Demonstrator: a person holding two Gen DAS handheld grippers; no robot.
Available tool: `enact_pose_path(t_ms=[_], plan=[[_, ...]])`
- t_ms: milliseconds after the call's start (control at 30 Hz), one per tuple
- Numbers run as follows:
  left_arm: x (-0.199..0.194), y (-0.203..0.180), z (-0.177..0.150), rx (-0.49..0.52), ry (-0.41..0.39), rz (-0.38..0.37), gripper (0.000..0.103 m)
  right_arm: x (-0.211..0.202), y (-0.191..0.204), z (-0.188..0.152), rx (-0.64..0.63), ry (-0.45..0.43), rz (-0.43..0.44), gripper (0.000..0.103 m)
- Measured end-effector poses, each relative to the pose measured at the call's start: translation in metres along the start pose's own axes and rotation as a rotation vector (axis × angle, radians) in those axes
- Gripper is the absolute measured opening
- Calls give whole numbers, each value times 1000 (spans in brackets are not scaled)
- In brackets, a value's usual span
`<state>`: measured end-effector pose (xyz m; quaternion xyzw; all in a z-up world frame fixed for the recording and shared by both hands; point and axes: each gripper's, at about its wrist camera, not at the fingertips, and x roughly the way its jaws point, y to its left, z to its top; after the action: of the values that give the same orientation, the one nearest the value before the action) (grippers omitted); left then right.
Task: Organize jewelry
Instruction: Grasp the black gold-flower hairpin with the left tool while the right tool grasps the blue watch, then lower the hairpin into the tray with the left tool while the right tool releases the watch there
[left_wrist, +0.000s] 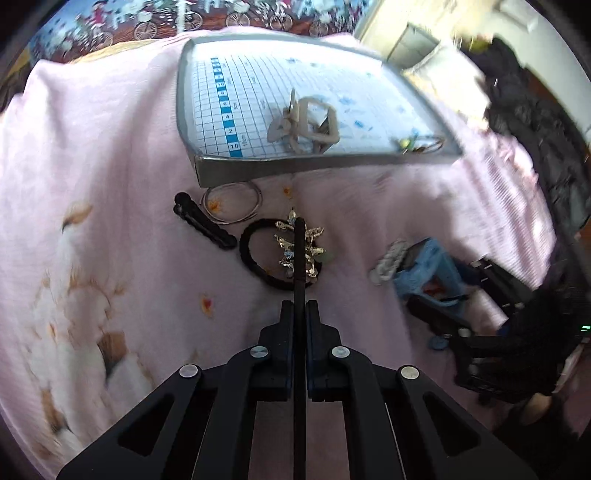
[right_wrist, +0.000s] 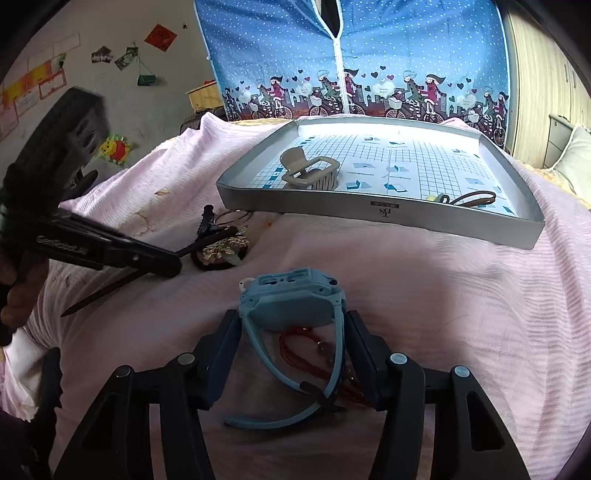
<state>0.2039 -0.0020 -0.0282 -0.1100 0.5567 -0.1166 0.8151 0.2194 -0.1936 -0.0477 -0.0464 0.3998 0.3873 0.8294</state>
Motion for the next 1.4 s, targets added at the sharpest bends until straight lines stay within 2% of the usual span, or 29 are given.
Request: enact_pose_path(t_ms=[67, 200, 500, 667, 800, 900, 1067, 1267, 1400], plan=[[-8, 3, -6, -26, -41, -44, 3, -1, -1, 1, 8, -7, 4, 54], [-17, 3, -13, -56, -106, -87, 3, -6, -3, 1, 30, -29, 10, 54], [-46, 2, -9, -92, -243, -132, 3, -27, -15, 8, 109, -136, 30, 54], [-47, -8, 11, -86, -297, -99, 3, -39, -28, 24, 140, -204, 11, 54], [-43, -21, 39, -83, -368, -70, 3, -47, -51, 53, 102, -286, -69, 54], [-39, -33, 69, -76, -413, -74, 3, -48, -77, 69, 134, -323, -115, 54], [-6, -46, 115, -93, -415, -57, 3, -35, -121, 88, 151, -312, -206, 54], [43, -50, 146, -123, -343, -19, 3, -16, -152, 92, 181, -274, -206, 54], [67, -49, 153, -137, -315, -5, 3, 6, -153, 88, 189, -188, -201, 54]])
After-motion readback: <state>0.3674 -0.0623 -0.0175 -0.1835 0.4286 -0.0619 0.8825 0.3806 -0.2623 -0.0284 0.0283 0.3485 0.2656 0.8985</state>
